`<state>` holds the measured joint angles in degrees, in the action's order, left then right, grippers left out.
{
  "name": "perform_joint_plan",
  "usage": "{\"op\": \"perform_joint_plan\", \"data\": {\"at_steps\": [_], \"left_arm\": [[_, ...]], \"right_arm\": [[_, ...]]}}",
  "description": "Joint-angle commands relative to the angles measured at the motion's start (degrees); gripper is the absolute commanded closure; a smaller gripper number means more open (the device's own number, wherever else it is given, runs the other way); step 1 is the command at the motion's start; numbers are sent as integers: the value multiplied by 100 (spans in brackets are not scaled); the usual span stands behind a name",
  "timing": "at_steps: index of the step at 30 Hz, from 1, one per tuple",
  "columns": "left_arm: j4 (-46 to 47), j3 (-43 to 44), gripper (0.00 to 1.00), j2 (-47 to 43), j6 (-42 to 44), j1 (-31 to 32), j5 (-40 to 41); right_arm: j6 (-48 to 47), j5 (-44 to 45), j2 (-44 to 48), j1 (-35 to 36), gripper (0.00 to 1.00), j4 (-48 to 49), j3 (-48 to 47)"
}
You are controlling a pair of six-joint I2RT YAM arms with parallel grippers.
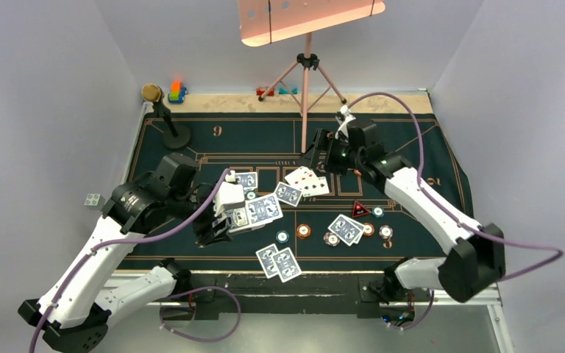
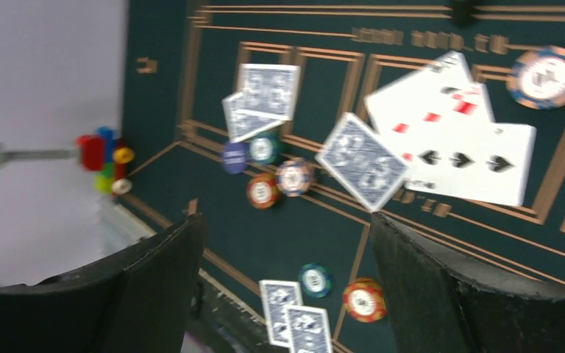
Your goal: Distribute texas hold em gaming equipment
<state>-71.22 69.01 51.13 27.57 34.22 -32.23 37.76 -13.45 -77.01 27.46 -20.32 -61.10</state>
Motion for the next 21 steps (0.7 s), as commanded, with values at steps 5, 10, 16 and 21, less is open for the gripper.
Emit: {"op": "perform_joint_plan", "data": {"at_steps": [5, 10, 16, 21], "left_arm": [[319, -80, 65, -15, -122, 13, -168], [358, -68, 66, -9, -137, 10, -154], [357, -19, 66, 12, -156, 10, -147], [364, -11, 66, 24, -139, 15, -140]], "right_arm": [[548, -1967, 801, 620, 10, 615, -16], [994, -2212, 1004, 1168, 8, 1170, 168], [1550, -2386, 1111, 1472, 6, 2000, 531], [1058, -2052, 822, 1916, 5, 1256, 85]]}}
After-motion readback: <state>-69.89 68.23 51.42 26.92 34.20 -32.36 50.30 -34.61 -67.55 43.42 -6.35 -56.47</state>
